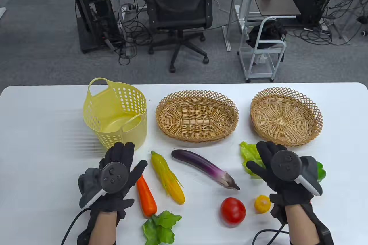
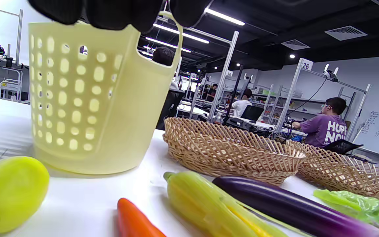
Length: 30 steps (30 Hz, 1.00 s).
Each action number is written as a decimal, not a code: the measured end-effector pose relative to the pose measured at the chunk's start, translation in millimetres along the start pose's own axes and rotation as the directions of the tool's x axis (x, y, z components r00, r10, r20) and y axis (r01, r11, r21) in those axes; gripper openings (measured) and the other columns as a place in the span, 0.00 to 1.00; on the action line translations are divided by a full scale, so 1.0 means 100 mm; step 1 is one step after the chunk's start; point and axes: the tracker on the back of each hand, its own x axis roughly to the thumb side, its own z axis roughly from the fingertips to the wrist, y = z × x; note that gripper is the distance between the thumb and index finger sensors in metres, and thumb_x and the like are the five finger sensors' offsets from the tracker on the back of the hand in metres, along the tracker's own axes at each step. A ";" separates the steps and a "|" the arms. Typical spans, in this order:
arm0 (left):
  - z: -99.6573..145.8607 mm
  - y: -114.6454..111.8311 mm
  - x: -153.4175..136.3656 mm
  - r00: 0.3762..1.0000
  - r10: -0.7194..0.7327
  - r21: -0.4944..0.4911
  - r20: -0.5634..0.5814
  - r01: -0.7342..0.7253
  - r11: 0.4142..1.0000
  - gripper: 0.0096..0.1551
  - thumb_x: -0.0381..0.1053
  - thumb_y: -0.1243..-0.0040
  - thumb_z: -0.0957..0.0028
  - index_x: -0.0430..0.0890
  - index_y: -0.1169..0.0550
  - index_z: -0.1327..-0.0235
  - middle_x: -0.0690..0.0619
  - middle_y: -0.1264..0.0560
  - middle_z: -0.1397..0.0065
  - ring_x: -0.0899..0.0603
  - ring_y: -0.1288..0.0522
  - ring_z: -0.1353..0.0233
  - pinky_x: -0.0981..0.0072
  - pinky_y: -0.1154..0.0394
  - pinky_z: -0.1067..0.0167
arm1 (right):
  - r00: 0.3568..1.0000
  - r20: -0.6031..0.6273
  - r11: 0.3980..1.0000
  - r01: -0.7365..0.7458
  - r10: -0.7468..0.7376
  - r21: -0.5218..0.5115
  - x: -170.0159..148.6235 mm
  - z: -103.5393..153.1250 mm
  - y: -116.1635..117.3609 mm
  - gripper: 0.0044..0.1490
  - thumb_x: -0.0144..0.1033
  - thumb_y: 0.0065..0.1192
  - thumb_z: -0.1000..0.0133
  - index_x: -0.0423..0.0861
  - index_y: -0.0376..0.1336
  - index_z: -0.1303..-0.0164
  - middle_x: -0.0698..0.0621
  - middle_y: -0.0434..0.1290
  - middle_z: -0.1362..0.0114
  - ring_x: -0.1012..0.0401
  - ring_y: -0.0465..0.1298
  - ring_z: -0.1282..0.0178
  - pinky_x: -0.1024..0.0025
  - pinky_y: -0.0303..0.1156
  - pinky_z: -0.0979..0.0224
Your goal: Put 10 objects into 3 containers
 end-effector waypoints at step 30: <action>0.03 0.09 -0.11 0.998 0.060 -0.020 -0.007 -0.060 0.998 0.48 0.72 0.56 0.33 0.41 0.41 0.11 0.31 0.44 0.12 0.23 0.42 0.15 0.25 0.38 0.29 | 0.969 -0.206 0.958 -0.073 0.134 0.277 -0.21 -0.04 -0.17 0.57 0.53 0.70 0.46 0.40 0.50 0.12 0.32 0.51 0.10 0.30 0.51 0.15 0.23 0.48 0.23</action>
